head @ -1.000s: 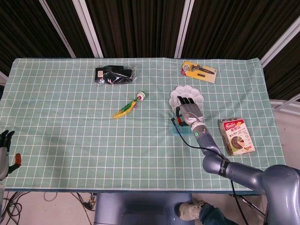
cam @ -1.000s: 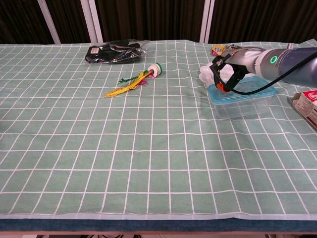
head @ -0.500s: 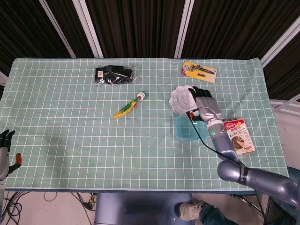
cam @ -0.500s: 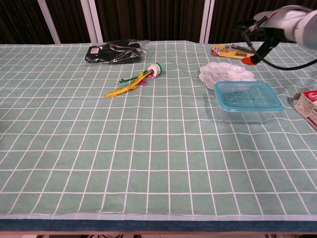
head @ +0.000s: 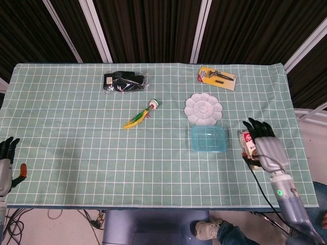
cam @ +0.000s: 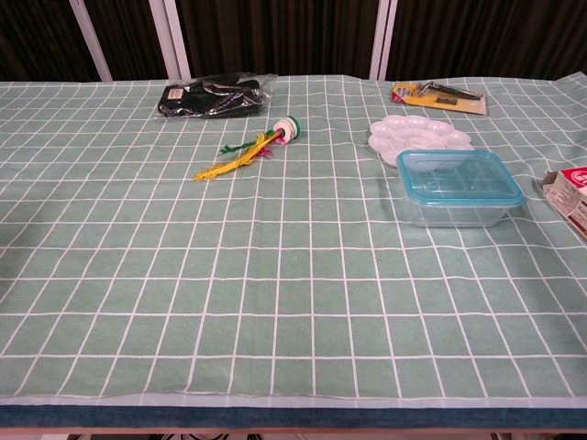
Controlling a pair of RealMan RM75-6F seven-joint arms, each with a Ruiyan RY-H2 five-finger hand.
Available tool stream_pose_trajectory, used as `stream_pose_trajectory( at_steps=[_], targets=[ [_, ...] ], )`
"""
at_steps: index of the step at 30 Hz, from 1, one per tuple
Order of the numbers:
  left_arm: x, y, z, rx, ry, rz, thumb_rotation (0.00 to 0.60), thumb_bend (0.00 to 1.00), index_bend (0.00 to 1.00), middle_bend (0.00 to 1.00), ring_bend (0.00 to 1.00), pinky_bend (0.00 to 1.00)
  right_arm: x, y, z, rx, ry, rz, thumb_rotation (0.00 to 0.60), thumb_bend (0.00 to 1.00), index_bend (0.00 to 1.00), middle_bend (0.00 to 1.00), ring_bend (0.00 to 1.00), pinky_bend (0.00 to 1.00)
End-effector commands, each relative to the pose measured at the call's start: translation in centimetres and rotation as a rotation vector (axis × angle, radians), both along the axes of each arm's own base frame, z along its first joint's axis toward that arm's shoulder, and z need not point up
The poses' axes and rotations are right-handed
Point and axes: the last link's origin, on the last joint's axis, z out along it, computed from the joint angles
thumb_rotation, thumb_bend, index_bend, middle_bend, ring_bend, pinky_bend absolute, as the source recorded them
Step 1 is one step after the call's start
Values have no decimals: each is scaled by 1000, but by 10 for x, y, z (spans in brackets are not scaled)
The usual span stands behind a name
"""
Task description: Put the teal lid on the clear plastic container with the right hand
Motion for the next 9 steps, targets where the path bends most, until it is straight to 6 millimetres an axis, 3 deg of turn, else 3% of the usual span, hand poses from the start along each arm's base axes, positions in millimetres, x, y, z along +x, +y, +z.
stream_pose_trajectory(
  at_steps=[1,9],
  targets=[
    [0,-1,-1,5,-3,-9,600,526,60,0,0,0,-51,73,3,-84,-36,-44,600,328,0,0,0,0],
    [1,-3,-4,-5,14,-16,600,526,60,0,0,0,-70,89,-3,-158,26,-24,600,328,0,0,0,0]
  ],
)
